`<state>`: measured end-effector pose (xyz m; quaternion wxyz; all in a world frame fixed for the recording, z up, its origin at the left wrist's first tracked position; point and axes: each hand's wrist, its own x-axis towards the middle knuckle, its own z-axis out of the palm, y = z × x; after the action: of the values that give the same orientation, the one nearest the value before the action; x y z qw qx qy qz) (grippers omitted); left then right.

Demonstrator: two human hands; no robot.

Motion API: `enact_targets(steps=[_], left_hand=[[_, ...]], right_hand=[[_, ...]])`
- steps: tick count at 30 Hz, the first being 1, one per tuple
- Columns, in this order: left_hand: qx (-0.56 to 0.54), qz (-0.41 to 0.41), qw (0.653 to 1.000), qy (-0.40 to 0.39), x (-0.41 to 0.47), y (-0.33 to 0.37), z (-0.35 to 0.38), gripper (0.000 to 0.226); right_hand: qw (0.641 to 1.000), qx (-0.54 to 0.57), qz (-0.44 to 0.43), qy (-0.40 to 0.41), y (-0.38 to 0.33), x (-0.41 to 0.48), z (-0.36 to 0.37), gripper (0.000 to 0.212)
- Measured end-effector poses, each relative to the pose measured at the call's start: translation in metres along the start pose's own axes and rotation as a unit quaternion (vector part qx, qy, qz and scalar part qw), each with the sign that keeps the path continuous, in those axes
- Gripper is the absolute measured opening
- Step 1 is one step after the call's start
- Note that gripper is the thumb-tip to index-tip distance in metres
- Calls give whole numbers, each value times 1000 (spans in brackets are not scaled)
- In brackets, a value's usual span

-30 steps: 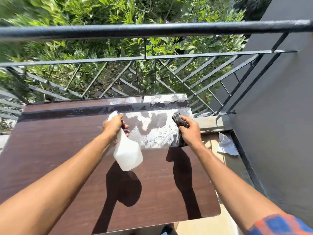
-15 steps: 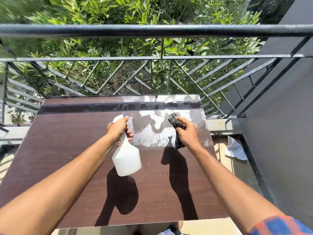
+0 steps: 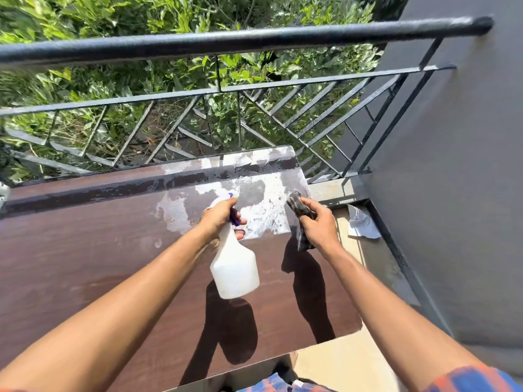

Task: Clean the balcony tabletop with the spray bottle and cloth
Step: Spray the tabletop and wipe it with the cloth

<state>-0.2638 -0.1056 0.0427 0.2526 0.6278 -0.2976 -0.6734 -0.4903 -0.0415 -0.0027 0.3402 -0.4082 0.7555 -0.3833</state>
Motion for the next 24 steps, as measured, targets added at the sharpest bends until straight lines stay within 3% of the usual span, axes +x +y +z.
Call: enact_targets(steps=[9,24], left_hand=[[19,-31,998,-42,-8,-6,24,44],[-71,-30,987,139,-26,-29,-107,38]], right_hand=[[999,20,24,27,24,-12,-18,54],[999,30,-14,-43,4,-32,50,53]])
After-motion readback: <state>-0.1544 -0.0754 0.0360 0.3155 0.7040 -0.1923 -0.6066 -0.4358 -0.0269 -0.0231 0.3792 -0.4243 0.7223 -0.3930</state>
